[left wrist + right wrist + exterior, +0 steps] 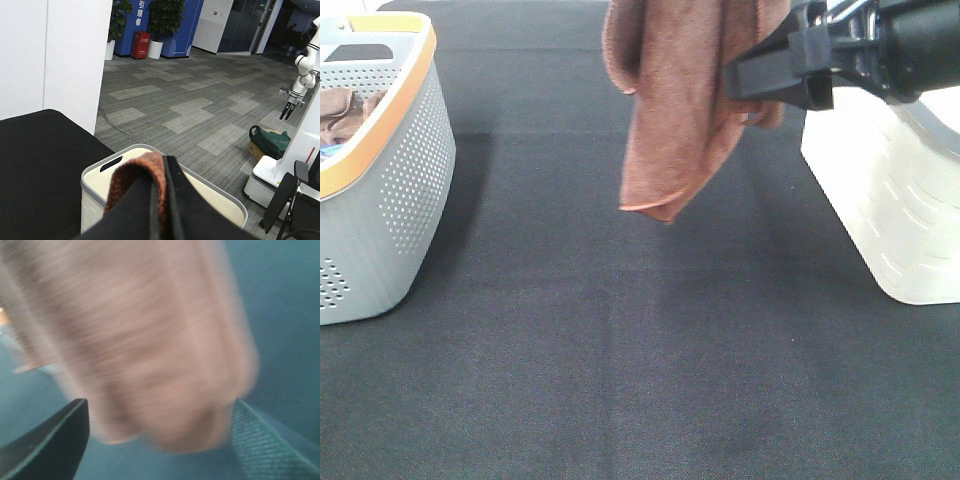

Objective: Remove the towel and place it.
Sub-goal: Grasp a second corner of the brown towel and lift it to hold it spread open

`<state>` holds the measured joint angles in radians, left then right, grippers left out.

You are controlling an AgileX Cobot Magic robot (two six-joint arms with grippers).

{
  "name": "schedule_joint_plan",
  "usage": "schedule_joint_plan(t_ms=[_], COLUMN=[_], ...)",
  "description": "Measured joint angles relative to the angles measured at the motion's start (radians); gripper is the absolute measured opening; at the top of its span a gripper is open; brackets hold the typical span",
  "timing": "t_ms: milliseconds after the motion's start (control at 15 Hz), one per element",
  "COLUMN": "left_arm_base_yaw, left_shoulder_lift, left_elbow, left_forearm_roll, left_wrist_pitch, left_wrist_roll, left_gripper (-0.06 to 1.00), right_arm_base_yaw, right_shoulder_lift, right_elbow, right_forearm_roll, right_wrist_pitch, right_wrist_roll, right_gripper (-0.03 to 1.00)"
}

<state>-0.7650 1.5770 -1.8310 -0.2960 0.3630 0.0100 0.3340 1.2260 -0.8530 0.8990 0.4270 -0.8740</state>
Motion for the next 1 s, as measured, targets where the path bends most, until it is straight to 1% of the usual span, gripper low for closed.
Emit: schedule_joint_plan(t_ms=[67, 200, 333, 400, 467, 533, 600, 667, 733, 867, 1000], left_arm_base_yaw=[0.0, 0.0, 0.0, 0.0, 0.0, 0.0, 0.0, 0.0, 0.0, 0.0, 0.0], left_shoulder_lift=[0.0, 0.0, 0.0, 0.0, 0.0, 0.0, 0.0, 0.0, 0.0, 0.0, 0.0], left_elbow=[0.0, 0.0, 0.0, 0.0, 0.0, 0.0, 0.0, 0.0, 0.0, 0.0, 0.0], left_forearm_roll=[0.0, 0.0, 0.0, 0.0, 0.0, 0.0, 0.0, 0.0, 0.002, 0.044, 0.14], left_wrist_pitch=[0.0, 0.0, 0.0, 0.0, 0.0, 0.0, 0.001, 0.003, 0.008, 0.011, 0.033], left_wrist_roll=[0.0, 0.0, 0.0, 0.0, 0.0, 0.0, 0.0, 0.0, 0.0, 0.0, 0.0], left_gripper=[0.0, 0.0, 0.0, 0.0, 0.0, 0.0, 0.0, 0.0, 0.0, 0.0, 0.0], right_arm_base_yaw=[0.0, 0.0, 0.0, 0.0, 0.0, 0.0, 0.0, 0.0, 0.0, 0.0, 0.0], right_shoulder_lift=[0.019, 0.042, 0.063, 0.069, 0.071, 0.073, 0.075, 0.075, 0.075, 0.075, 0.075], right_elbow=[0.0, 0.0, 0.0, 0.0, 0.0, 0.0, 0.0, 0.0, 0.0, 0.0, 0.0], right_forearm_roll=[0.0, 0.0, 0.0, 0.0, 0.001, 0.006, 0.022, 0.047, 0.059, 0.062, 0.05], right_wrist_pitch=[-0.021, -0.025, -0.032, -0.033, -0.034, -0.034, -0.035, -0.035, -0.034, -0.029, 0.003], right_wrist_roll=[0.0, 0.0, 0.0, 0.0, 0.0, 0.0, 0.0, 0.0, 0.0, 0.0, 0.006], right_gripper=[0.74, 0.74, 0.66, 0.58, 0.47, 0.33, 0.21, 0.06, 0.0, 0.0, 0.0])
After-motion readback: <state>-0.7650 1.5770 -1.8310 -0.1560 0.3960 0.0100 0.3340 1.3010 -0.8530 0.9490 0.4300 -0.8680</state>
